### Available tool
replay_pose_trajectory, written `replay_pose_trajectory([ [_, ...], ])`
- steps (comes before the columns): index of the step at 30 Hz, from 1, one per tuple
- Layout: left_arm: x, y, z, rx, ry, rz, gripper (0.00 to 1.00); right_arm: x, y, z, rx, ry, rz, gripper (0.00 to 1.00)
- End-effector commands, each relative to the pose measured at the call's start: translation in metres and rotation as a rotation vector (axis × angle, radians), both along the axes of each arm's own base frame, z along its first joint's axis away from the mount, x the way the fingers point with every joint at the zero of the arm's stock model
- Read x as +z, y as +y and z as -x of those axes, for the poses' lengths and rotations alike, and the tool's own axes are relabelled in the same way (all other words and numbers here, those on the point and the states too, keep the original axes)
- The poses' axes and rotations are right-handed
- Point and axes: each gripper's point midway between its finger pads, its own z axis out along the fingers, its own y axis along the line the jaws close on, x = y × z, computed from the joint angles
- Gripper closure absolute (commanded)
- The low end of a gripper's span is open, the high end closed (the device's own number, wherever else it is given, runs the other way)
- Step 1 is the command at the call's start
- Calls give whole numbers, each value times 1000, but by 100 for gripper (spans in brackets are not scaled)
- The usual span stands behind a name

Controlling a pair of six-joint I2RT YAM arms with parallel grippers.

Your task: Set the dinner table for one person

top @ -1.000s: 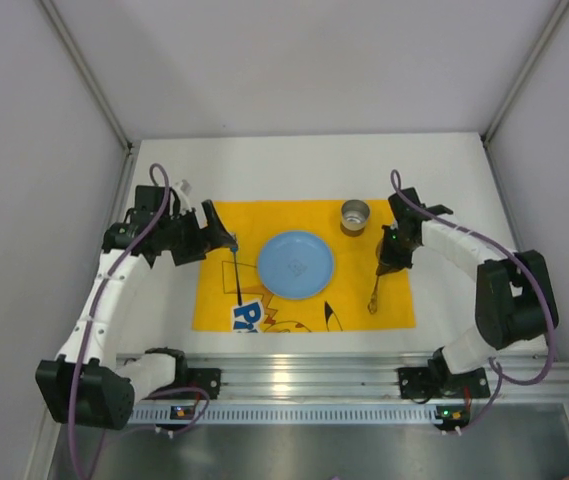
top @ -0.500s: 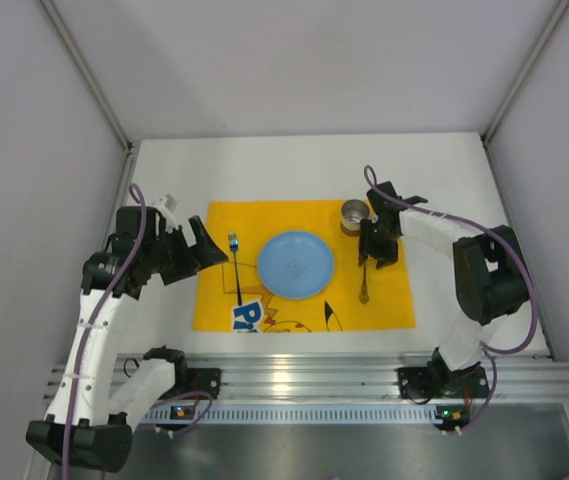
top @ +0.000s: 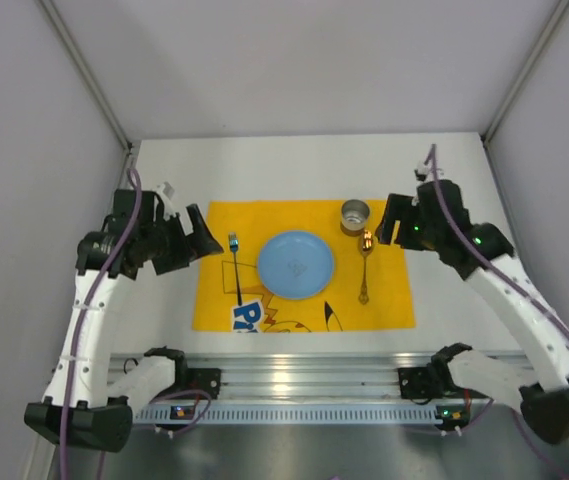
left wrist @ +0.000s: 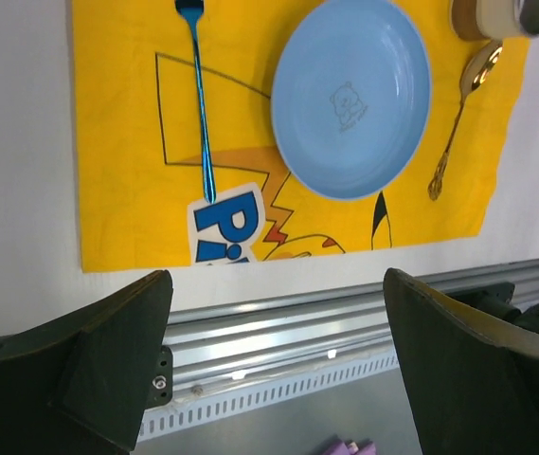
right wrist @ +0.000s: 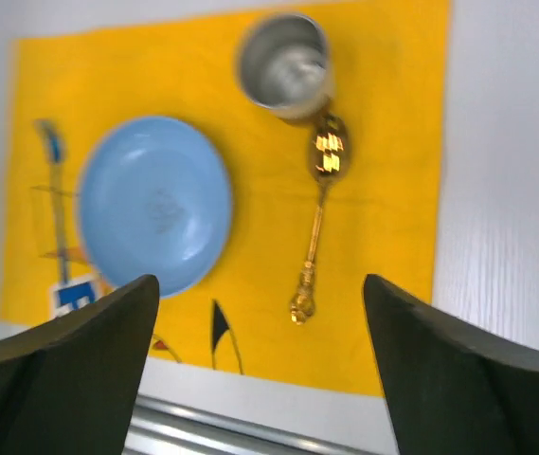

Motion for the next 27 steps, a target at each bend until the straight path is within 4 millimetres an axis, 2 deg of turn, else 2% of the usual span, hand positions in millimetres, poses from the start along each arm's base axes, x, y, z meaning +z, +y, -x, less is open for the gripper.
replay_pose_trajectory([
  [1,76,11,-16,14,-233,-55,2,88,16,59,200,-310,-234,5],
  [2,92,14,-19,15,-292,-73,2,107,22,65,239,-401,-300,0],
  [3,112,21,-26,48,-387,-100,1,114,22,74,244,-442,-344,0],
  [4,120,26,-28,59,-436,-121,1,116,12,85,173,-475,-412,0],
  [5,124,31,-35,58,-496,-160,1,115,5,87,114,-489,-444,0],
  [6,145,41,-44,110,-640,-194,1,98,0,88,67,-472,-461,0],
  [7,120,43,-52,102,-634,-225,1,105,-14,93,-2,-531,-489,0],
  [8,126,47,-47,115,-711,-236,1,104,-15,94,-11,-546,-506,0],
  [9,100,46,-54,109,-703,-240,1,100,-16,96,-17,-539,-516,0],
  [10,122,40,-64,107,-857,-205,1,98,-14,99,-13,-518,-533,0],
  [11,127,38,-57,88,-948,-207,1,89,-13,102,-15,-477,-524,0],
  [12,89,35,-65,60,-936,-216,1,90,-12,106,-6,-460,-526,0],
  [13,99,32,-67,48,-1042,-217,1,78,-11,109,-1,-402,-502,0],
  [14,95,35,-63,40,-1094,-257,1,74,-12,111,-4,-377,-487,0],
  [15,62,39,-68,38,-1051,-291,1,73,-14,115,-2,-362,-475,0],
  [16,51,49,-69,69,-1035,-349,1,63,-17,119,-5,-319,-442,0],
  [18,22,65,-74,131,-983,-412,1,66,-22,126,-4,-321,-425,0],
  [20,3,81,-80,197,-955,-479,1,65,-27,133,-3,-323,-411,0],
  [22,-38,85,-86,160,-875,-541,1,68,-31,140,-6,-348,-427,0],
  [25,-62,91,-99,165,-842,-591,1,74,-31,150,8,-366,-466,0],
  [26,-76,91,-106,150,-814,-601,1,75,-31,151,12,-366,-473,0],
  [27,-74,89,-112,151,-858,-589,1,78,-31,153,12,-366,-475,0],
])
